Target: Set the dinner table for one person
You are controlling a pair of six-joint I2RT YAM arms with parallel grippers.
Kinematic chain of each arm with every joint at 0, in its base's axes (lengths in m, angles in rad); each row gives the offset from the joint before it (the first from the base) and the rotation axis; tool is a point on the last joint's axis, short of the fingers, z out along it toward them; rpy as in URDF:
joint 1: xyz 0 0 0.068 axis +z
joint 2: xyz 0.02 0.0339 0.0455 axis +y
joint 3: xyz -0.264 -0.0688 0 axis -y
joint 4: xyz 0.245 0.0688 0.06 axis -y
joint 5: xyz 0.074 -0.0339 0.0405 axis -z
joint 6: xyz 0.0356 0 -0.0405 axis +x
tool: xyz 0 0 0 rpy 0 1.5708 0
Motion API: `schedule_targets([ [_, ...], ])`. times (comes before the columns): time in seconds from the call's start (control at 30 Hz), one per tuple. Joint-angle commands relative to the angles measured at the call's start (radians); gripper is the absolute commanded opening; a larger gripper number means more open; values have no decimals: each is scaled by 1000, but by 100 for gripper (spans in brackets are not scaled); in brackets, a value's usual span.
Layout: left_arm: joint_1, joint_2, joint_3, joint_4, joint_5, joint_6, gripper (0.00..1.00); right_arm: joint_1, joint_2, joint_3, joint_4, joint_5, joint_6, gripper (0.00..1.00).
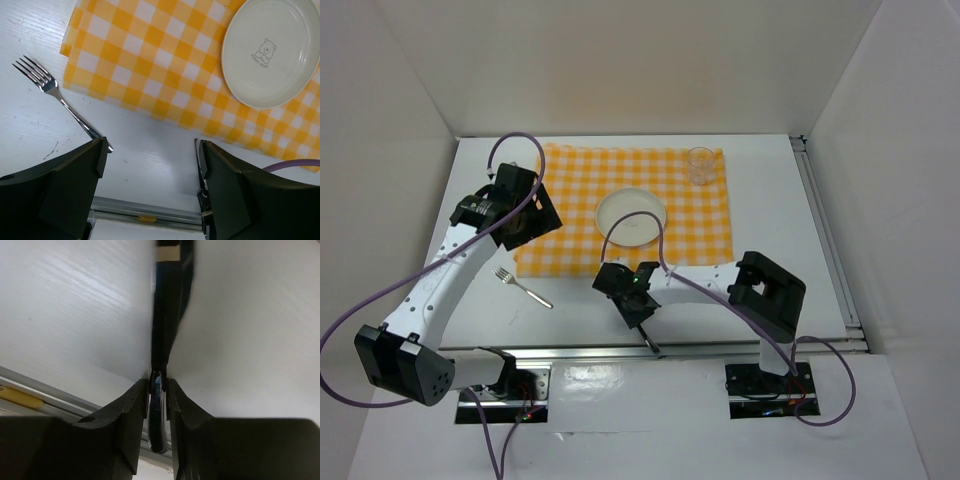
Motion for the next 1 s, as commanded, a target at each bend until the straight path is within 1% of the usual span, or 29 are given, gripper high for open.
schedule_targets([
  [0.0, 6, -29, 10, 2, 0, 10, 91, 43, 124, -11, 36, 1, -8, 30],
  [0.13, 6, -29, 10, 2, -9, 10, 91, 65, 152, 15, 54, 12, -63, 30],
  [0.17, 6, -29, 10, 2, -9, 10, 91, 65, 152, 15, 68, 12, -98, 27],
  [0.23, 6, -29, 10, 2, -9, 10, 91, 65, 139, -1, 125, -25, -150, 22],
  [0.27, 6, -29, 10, 2, -9, 10, 91, 65, 127, -1, 137, -34, -179, 17],
  [0.3, 6, -29, 10, 2, -9, 10, 91, 65, 127, -10, 151, -34, -204, 8],
  [0.37, 6, -29, 19, -8, -9, 10, 91, 65, 106, -24, 177, -30, -247, 1],
  [0.4, 6, -29, 19, -8, -9, 10, 91, 65, 106, -24, 177, -20, -256, 0],
  [0.6, 6, -38, 19, -8, -18, 10, 91, 65, -17, -1, 186, 41, -310, 0],
  [0.7, 6, -38, 19, -8, -18, 10, 91, 54, -64, 24, 154, 66, -334, 0],
  [0.73, 6, -38, 19, -8, -18, 10, 90, 54, -65, 39, 154, 66, -335, 0],
  [0.97, 6, -38, 28, -8, -18, 10, 90, 54, -87, 99, 91, 101, -364, 0],
])
